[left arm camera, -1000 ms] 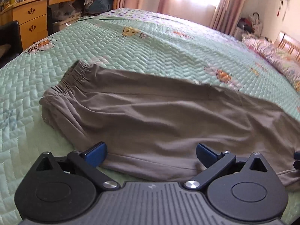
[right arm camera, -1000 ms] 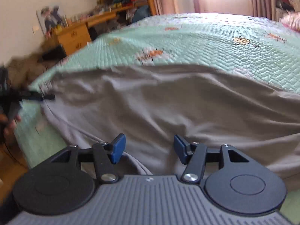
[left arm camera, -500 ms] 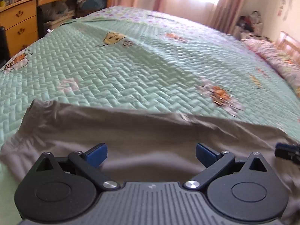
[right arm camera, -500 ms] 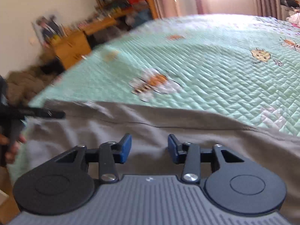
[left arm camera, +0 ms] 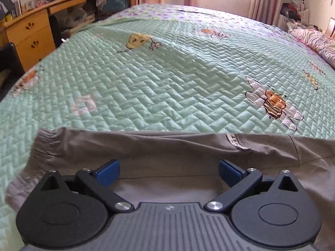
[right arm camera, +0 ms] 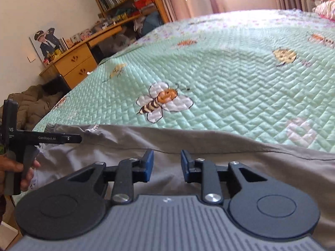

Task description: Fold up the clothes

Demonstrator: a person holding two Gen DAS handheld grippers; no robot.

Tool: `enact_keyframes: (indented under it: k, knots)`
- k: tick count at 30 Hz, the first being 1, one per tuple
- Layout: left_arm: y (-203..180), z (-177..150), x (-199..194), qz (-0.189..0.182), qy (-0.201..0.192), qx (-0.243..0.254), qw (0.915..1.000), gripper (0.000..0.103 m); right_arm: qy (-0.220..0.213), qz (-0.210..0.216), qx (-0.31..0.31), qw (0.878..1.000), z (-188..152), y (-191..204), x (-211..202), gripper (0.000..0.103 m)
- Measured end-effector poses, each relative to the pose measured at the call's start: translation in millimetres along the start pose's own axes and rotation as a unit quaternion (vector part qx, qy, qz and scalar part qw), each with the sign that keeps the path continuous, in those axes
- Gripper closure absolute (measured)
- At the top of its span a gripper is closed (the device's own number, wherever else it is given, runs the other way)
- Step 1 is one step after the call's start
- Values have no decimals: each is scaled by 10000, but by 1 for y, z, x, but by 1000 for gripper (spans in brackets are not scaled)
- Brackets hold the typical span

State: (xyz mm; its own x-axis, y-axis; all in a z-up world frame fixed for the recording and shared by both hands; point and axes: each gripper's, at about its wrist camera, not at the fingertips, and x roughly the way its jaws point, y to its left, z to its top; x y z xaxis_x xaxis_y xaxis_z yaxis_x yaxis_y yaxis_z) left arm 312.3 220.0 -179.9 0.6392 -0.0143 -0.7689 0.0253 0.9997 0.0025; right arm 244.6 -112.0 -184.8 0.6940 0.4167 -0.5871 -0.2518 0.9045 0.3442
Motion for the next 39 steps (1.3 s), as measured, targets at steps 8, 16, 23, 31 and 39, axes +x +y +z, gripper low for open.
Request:
enact_keyframes:
  k: [8,16,23,31,39]
  knots:
    - [0,0,18,182,199,248,9993,0,329,-210,97,9992,5,-15,35,72]
    - [-2,1,17,215,176,292,9992,1,44,197,-230,9995,3,23,8,70]
    - [0,-1,18,198,173,249,9993,1,635,573,-560,9948,9,63,77,68]
    - [5,0,17,48,156,99,9998,1,381,695,-352,9962,26,73,75,68]
    - [23,1,2,-738,-99,-794,9941,1,809,768,-936,9893,20,104,112,65]
